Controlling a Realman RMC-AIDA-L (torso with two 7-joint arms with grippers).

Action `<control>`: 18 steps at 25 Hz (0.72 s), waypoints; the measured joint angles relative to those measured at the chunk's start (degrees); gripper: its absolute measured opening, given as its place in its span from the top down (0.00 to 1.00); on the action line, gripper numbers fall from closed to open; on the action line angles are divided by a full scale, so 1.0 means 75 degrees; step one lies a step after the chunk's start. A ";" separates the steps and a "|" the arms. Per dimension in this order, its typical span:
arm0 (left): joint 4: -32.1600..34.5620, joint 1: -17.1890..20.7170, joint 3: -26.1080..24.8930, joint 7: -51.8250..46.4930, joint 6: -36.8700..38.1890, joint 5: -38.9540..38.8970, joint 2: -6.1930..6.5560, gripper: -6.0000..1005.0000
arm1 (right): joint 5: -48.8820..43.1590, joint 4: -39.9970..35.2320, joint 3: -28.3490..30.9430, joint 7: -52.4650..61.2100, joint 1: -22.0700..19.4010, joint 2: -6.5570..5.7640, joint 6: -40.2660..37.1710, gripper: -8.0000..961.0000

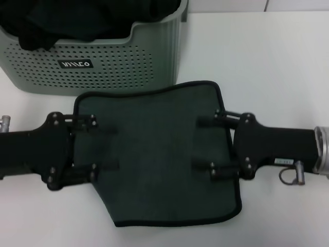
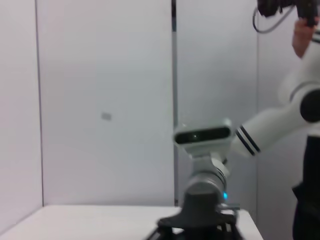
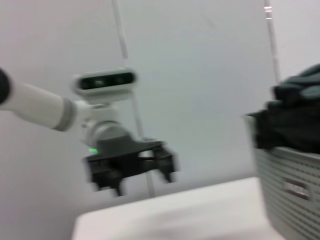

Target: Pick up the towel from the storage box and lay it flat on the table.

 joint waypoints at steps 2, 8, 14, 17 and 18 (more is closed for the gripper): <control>-0.0227 -0.0094 -0.0004 -0.0034 -0.0018 -0.0150 0.0065 0.45 | -0.0001 0.0024 -0.0047 -0.0065 0.0047 -0.0011 -0.0296 0.09; -0.0430 -0.0259 -0.0008 -0.0165 -0.0008 -0.0280 0.0173 0.45 | -0.0006 0.0006 -0.0011 -0.0183 0.0157 -0.0036 -0.1023 0.09; -0.0436 -0.0277 -0.0008 -0.0270 0.0005 -0.0313 0.0175 0.45 | -0.0071 0.0095 -0.0008 0.0131 0.0340 -0.0089 -0.0986 0.09; -0.0439 -0.0320 -0.0008 -0.0402 0.0006 -0.0328 0.0166 0.45 | -0.0095 0.0139 0.0005 0.0195 0.0382 -0.0093 -0.0889 0.09; -0.0439 -0.0345 -0.0008 -0.0434 0.0007 -0.0331 0.0164 0.45 | -0.0096 0.0154 0.0007 0.0197 0.0393 -0.0093 -0.0866 0.09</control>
